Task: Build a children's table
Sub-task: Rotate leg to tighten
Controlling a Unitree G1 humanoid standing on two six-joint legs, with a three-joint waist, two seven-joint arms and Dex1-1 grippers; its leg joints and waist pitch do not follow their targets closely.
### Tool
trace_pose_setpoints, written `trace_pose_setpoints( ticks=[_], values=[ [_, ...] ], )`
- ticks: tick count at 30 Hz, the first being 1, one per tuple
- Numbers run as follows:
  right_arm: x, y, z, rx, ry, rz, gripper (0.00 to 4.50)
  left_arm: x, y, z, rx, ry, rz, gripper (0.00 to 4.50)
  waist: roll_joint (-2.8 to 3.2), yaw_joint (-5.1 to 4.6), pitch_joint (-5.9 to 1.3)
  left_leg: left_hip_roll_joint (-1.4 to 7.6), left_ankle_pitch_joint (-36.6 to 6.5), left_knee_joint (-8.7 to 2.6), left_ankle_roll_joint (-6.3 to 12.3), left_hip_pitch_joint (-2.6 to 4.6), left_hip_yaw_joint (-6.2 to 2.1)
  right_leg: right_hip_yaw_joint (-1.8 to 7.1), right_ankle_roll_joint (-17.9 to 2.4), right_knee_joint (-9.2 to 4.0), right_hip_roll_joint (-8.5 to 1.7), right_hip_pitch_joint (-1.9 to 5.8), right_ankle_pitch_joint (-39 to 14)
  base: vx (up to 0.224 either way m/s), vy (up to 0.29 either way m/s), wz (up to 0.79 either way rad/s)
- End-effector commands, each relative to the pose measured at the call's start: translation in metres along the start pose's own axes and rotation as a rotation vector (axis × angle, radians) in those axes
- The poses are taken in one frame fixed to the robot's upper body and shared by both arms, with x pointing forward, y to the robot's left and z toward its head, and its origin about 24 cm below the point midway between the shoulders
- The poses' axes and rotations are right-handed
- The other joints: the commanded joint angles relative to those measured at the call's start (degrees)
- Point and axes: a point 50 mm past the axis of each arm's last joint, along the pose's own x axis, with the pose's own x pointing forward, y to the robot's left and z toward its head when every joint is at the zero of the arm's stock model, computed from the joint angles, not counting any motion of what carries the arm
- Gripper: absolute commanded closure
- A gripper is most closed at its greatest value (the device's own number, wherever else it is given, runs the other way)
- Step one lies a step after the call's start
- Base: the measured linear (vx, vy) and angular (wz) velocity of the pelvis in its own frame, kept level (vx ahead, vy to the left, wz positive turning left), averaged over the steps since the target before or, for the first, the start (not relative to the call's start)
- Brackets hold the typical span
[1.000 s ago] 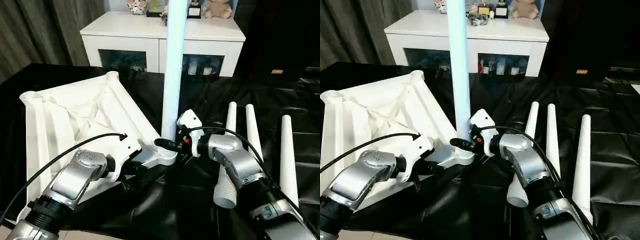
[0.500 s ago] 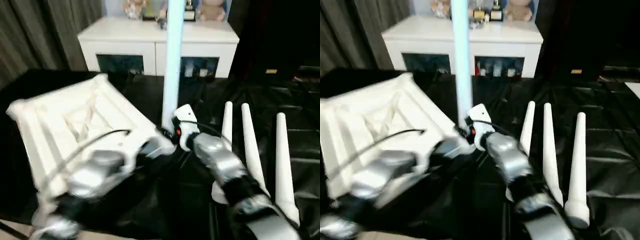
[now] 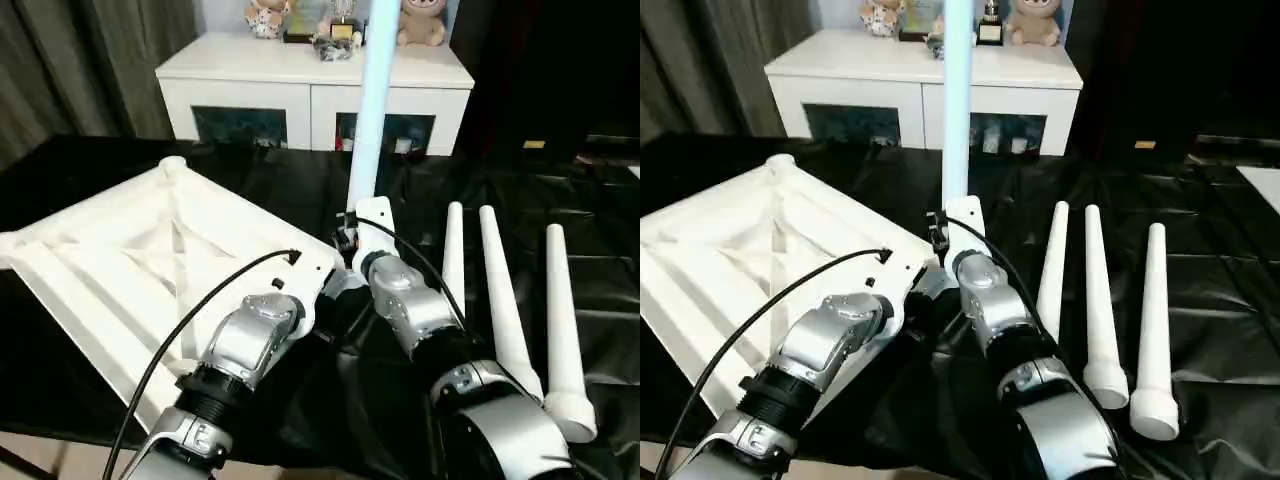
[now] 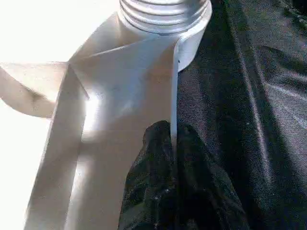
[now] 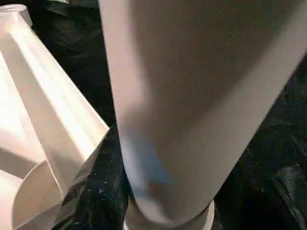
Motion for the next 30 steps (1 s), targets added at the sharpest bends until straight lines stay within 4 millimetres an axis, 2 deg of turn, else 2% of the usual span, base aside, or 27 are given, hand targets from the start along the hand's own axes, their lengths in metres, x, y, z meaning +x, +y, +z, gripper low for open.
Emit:
trace_pose_setpoints(
  ticks=[1, 4, 5, 6, 7, 8, 9, 10, 11, 12, 13, 14, 15, 16, 17, 18, 19, 20, 23, 25, 28, 30],
  values=[
    [-0.010, -0.001, -0.071, 0.021, 0.299, -0.025, 2.64, 0.000, 0.002, 0.001, -0.012, -0.015, 0.007, 4.50, -0.32, -0.64, -0.22, 2.09, -39.86, -5.48, 0.10, 0.76, -1.80, 0.04, 1.10, -4.92, -3.02, -0.72, -36.94, 0.000, 0.000, 0.00],
    [-0.009, 0.000, -0.070, 0.036, 0.288, -0.023, 2.64, -0.001, 0.005, 0.000, -0.017, -0.013, 0.015, 4.50, -0.18, -1.02, 0.11, 2.04, -41.33, -5.51, 0.14, 0.95, -1.80, -0.82, 1.72, -5.41, -2.69, -0.82, -38.07, 0.000, 0.000, 0.00],
    [-0.008, 0.002, -0.068, 0.046, 0.276, -0.014, 2.64, -0.001, 0.005, 0.001, -0.013, -0.016, 0.012, 4.50, -0.04, -1.10, 0.20, 2.27, -42.65, -5.89, 0.17, 0.72, -1.87, -1.37, 1.94, -5.08, -2.53, -0.38, -37.33, 0.000, 0.000, 0.00],
    [-0.008, 0.003, -0.067, 0.052, 0.269, -0.008, 2.64, -0.001, 0.006, 0.001, -0.011, -0.018, 0.010, 4.50, 0.07, -1.05, 0.36, 2.82, -45.01, -6.80, 0.14, 0.21, -1.88, -1.71, 1.98, -4.16, -2.26, 0.35, -36.11, 0.000, 0.000, 0.00],
    [-0.007, 0.005, -0.062, 0.063, 0.238, 0.013, 2.64, -0.002, 0.007, 0.001, -0.007, -0.021, 0.006, 4.50, 0.42, -0.17, 0.50, 4.12, -48.41, -9.15, -0.15, -1.72, -1.78, -0.45, 0.58, 0.07, -1.86, 2.26, -31.71, 0.000, 0.000, 0.00],
    [-0.006, 0.006, -0.057, 0.064, 0.211, 0.027, 2.64, -0.002, 0.008, 0.001, -0.004, -0.023, 0.005, 4.50, 0.33, 0.66, 0.27, 4.70, -49.10, -10.42, -0.10, -2.47, -1.22, 0.56, -0.16, 2.45, -1.58, 3.21, -28.20, -0.022, -0.071, 0.24],
    [-0.004, 0.007, -0.052, 0.060, 0.175, 0.040, 2.64, -0.003, 0.009, 0.000, -0.003, -0.024, 0.003, 4.50, -0.75, 2.15, 0.12, 4.39, -46.33, -10.23, 0.65, -0.82, 0.55, 2.63, -1.36, 2.59, -1.67, 1.15, -26.52, -0.022, -0.071, 0.24],
    [-0.004, 0.008, -0.049, 0.059, 0.163, 0.048, 2.64, -0.003, 0.009, 0.000, -0.003, -0.024, 0.000, 4.50, -2.20, 2.20, 1.03, -0.05, -32.93, -0.56, 0.68, 5.69, 1.06, 2.13, 1.28, -8.06, -4.64, -7.13, -49.64, 0.054, -0.127, 0.28],
    [-0.003, 0.008, -0.047, 0.060, 0.156, 0.054, 2.64, -0.003, 0.009, 0.000, -0.002, -0.024, -0.002, 4.50, -3.04, 1.54, 0.63, -1.04, -24.21, 1.80, 1.78, 4.84, 1.05, 2.24, 1.75, -8.58, -6.11, -6.29, -54.74, 0.078, -0.052, -0.23],
    [-0.003, 0.007, -0.044, 0.074, 0.142, 0.058, 2.64, -0.004, 0.010, -0.001, -0.001, -0.024, -0.004, 4.50, -2.12, 1.91, 0.20, 1.10, -16.29, -2.39, 2.60, -1.78, -1.18, 2.58, 1.11, -4.97, -7.47, 1.20, -49.50, 0.078, -0.052, -0.23],
    [-0.002, 0.006, -0.041, 0.082, 0.130, 0.058, 2.64, -0.004, 0.010, -0.001, 0.000, -0.023, -0.006, 4.50, -0.97, 2.22, -0.37, 2.45, -19.59, -4.70, 0.44, -2.91, -2.12, 0.97, 1.36, -2.66, -4.72, 2.05, -38.29, 0.085, 0.051, -0.55],
    [-0.002, 0.006, -0.041, 0.084, 0.128, 0.059, 2.64, -0.004, 0.010, -0.001, 0.000, -0.023, -0.007, 4.50, -1.20, 1.88, -0.23, 2.74, -21.62, -4.95, -0.04, -2.99, -2.36, 0.95, 0.83, -2.20, -4.34, 1.68, -32.79, 0.055, 0.033, -0.24],
    [-0.001, 0.005, -0.036, 0.101, 0.110, 0.070, 2.08, -0.004, 0.010, -0.001, 0.002, -0.022, -0.008, 4.50, -0.72, 2.11, -0.14, 2.68, -25.24, -5.01, -0.45, -1.39, -2.04, 1.25, -1.62, -2.28, -4.00, 0.47, -28.13, 0.055, 0.033, -0.24],
    [-0.001, 0.005, -0.036, 0.101, 0.110, 0.070, 2.08, -0.004, 0.010, -0.001, 0.002, -0.022, -0.008, 4.50, -0.67, 2.16, 0.00, 2.40, -27.74, -4.70, -0.41, 0.06, -1.37, 1.50, -3.61, -2.86, -3.80, -0.78, -28.70, 0.000, 0.000, 0.00],
    [0.000, 0.004, -0.031, 0.108, 0.093, 0.074, 2.08, -0.004, 0.011, -0.001, 0.002, -0.024, -0.010, 4.50, -0.79, 2.17, 0.06, 2.32, -27.71, -4.67, -0.31, 0.15, -1.25, 1.59, -4.17, -2.92, -3.85, -0.79, -28.80, 0.000, 0.000, 0.00],
    [0.001, 0.004, -0.025, 0.102, 0.070, 0.083, 1.88, -0.005, 0.011, -0.001, 0.001, -0.025, -0.010, 4.50, -0.75, 2.04, 0.16, 2.53, -27.87, -4.96, -0.11, -0.39, -1.41, 1.58, -4.71, -2.59, -3.77, -0.23, -28.00, 0.000, 0.000, 0.00],
    [0.002, 0.004, -0.024, 0.099, 0.063, 0.085, 1.88, -0.005, 0.011, -0.001, 0.001, -0.026, -0.011, 4.50, -0.71, 2.04, 0.11, 2.76, -27.72, -5.19, -0.12, -0.94, -1.47, 1.56, -4.81, -2.31, -3.84, 0.28, -26.79, 0.000, 0.000, 0.00],
    [0.002, 0.004, -0.023, 0.097, 0.059, 0.088, 1.66, -0.005, 0.011, 0.000, 0.001, -0.026, -0.011, 4.50, -0.80, 2.01, 0.08, 2.78, -27.40, -5.20, -0.16, -0.99, -1.43, 1.61, -4.93, -2.22, -3.84, 0.38, -26.00, 0.000, 0.000, 0.00],
    [0.003, 0.004, -0.014, 0.086, 0.030, 0.107, 1.43, -0.005, 0.012, 0.000, 0.002, -0.029, -0.013, 4.50, -0.96, 2.33, 0.13, 2.66, -24.72, -4.97, 0.11, -0.46, -0.66, 2.33, -6.42, -2.22, -4.05, -0.19, -25.17, 0.000, 0.000, 0.00],
    [0.004, 0.005, -0.008, 0.084, 0.008, 0.121, 1.23, -0.006, 0.013, 0.000, 0.001, -0.029, -0.013, 4.50, -1.20, 2.49, 0.09, 2.65, -22.14, -4.86, 0.58, -0.47, -0.34, 2.61, -6.39, -2.26, -4.14, -0.21, -26.37, 0.000, 0.000, 0.00],
    [0.004, 0.005, -0.003, 0.081, -0.011, 0.139, 1.14, -0.006, 0.014, 0.000, 0.001, -0.030, -0.012, 4.50, -1.12, 2.50, 0.15, 2.77, -20.66, -4.92, 0.61, -0.76, -0.29, 2.70, -6.83, -2.00, -4.05, 0.02, -24.97, 0.000, 0.000, 0.00],
    [0.004, 0.005, 0.001, 0.078, -0.022, 0.151, 1.14, -0.007, 0.015, 0.000, 0.001, -0.030, -0.011, 4.50, -1.22, 2.55, 0.15, 2.76, -20.36, -4.84, 0.65, -0.50, -0.12, 2.79, -7.07, -2.02, -4.04, -0.13, -25.23, 0.000, 0.000, 0.00]
  ],
)
